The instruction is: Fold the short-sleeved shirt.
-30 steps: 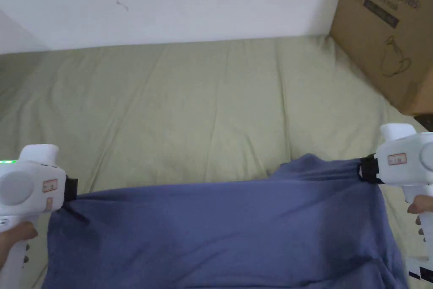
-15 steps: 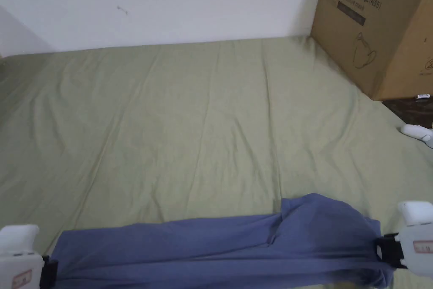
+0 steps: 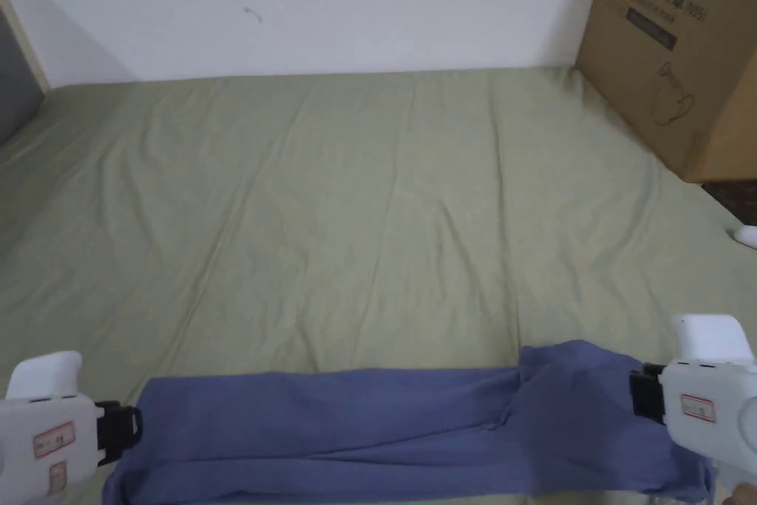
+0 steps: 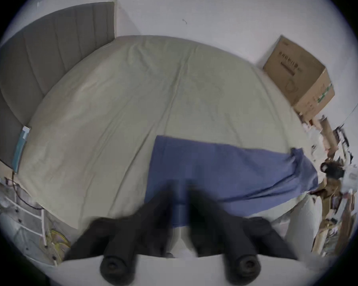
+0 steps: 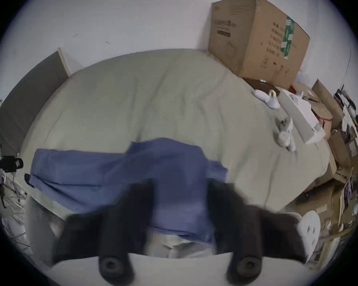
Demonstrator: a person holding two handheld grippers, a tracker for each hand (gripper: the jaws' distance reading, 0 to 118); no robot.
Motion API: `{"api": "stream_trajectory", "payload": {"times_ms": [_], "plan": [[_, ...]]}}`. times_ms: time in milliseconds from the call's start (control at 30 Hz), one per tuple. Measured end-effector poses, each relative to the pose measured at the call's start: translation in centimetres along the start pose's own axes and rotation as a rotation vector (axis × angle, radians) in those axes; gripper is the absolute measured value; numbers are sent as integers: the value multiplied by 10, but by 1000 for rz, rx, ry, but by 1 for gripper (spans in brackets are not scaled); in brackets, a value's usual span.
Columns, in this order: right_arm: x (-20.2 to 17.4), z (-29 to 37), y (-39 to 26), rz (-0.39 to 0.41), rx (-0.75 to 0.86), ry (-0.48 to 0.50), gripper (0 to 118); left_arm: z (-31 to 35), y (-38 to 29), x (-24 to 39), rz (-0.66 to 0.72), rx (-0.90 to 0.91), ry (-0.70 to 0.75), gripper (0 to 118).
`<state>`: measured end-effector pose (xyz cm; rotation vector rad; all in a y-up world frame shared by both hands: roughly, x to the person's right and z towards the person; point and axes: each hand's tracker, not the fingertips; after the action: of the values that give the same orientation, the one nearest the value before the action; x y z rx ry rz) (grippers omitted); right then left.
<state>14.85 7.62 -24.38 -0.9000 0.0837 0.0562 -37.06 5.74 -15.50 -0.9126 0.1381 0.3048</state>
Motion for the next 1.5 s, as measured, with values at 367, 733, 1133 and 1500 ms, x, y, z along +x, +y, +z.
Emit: {"api": "stream_trajectory", "payload": {"times_ms": [367,733,1133,1500], "plan": [[-109,-40,-15,102,-33,146,0,-14,-18,-55,309,-52,-107,82],[-134,-43,-19,200,-70,190,0,-69,-40,-66,627,-114,-307,56],[-92,-18,-21,221,-43,126,0,-16,17,12,296,-39,-268,7],[-29,-14,-24,39,-25,53,0,-21,4,265,-402,-40,-470,7]]}}
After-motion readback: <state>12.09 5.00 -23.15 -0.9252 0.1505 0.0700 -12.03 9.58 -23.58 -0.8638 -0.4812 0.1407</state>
